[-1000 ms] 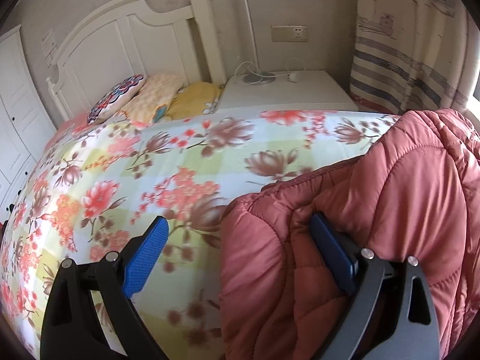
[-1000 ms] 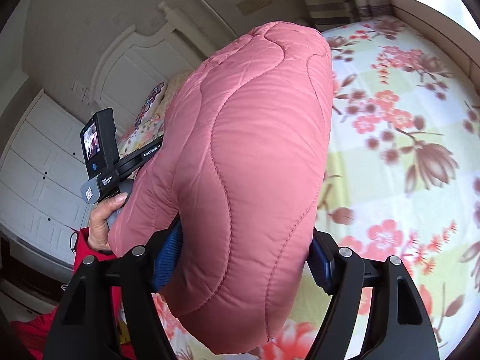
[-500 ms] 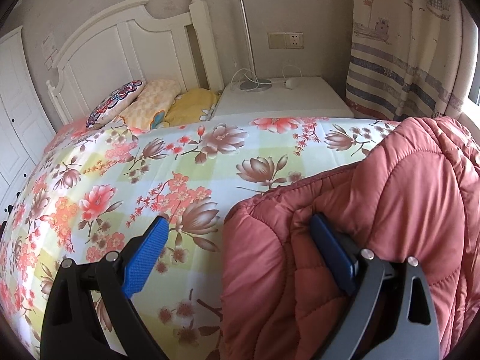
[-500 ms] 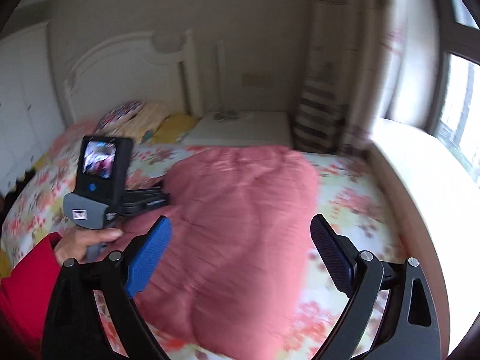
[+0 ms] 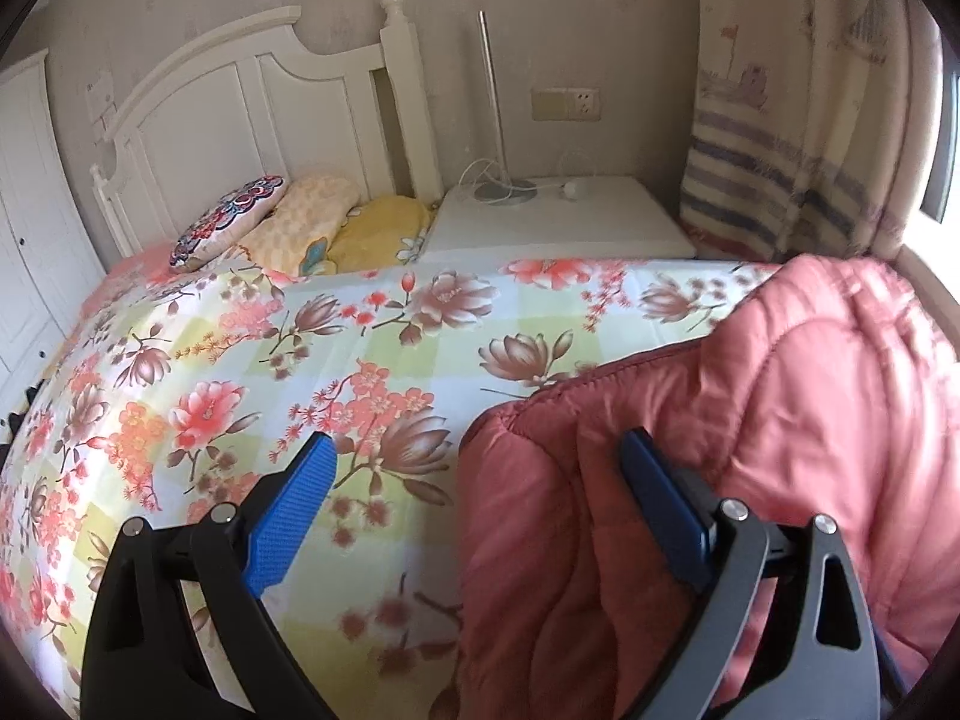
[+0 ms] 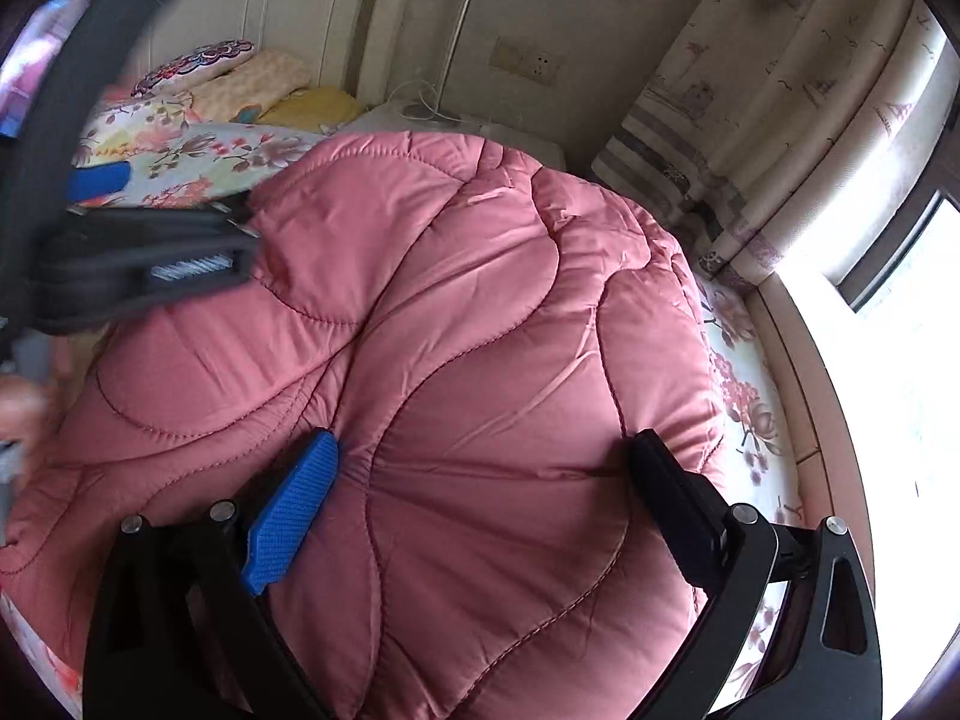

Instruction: Fold large clothes

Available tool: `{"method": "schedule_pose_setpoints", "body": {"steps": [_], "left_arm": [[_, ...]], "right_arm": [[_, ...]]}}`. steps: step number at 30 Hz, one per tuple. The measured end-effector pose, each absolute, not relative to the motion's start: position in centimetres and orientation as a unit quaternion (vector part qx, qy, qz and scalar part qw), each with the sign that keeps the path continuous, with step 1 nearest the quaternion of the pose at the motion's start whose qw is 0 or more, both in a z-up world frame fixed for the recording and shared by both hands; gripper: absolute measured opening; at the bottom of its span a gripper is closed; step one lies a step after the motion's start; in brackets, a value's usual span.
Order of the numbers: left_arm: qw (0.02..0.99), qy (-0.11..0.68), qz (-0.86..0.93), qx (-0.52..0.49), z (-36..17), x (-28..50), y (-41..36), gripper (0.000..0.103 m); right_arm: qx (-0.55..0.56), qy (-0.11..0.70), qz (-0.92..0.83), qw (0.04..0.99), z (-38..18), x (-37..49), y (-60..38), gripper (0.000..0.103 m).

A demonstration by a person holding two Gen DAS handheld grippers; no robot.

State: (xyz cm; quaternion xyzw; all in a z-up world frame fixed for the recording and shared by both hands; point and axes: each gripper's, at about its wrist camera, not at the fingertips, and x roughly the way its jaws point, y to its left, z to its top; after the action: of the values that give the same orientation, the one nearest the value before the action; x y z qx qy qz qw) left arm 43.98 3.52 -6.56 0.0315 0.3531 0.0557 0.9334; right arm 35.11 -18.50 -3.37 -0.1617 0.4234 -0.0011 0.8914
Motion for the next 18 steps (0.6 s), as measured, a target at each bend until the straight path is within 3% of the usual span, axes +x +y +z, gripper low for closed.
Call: {"method": "schedule_pose_setpoints", "body": {"steps": [6,18], "left_arm": [[0.947,0.316,0.039,0.05,-3.8,39.1,2.5,0.095],[0.938,0.339,0.018,0.064,-6.6,37.6,0.5,0.097]], "right_arm": [[-0.152,0.423,0.001,0.893,-3.3,35.3,-18.7,0.095],[-0.12,0.405,0.001,0.906,-2.7,34.7,-20.0,0.098]]}}
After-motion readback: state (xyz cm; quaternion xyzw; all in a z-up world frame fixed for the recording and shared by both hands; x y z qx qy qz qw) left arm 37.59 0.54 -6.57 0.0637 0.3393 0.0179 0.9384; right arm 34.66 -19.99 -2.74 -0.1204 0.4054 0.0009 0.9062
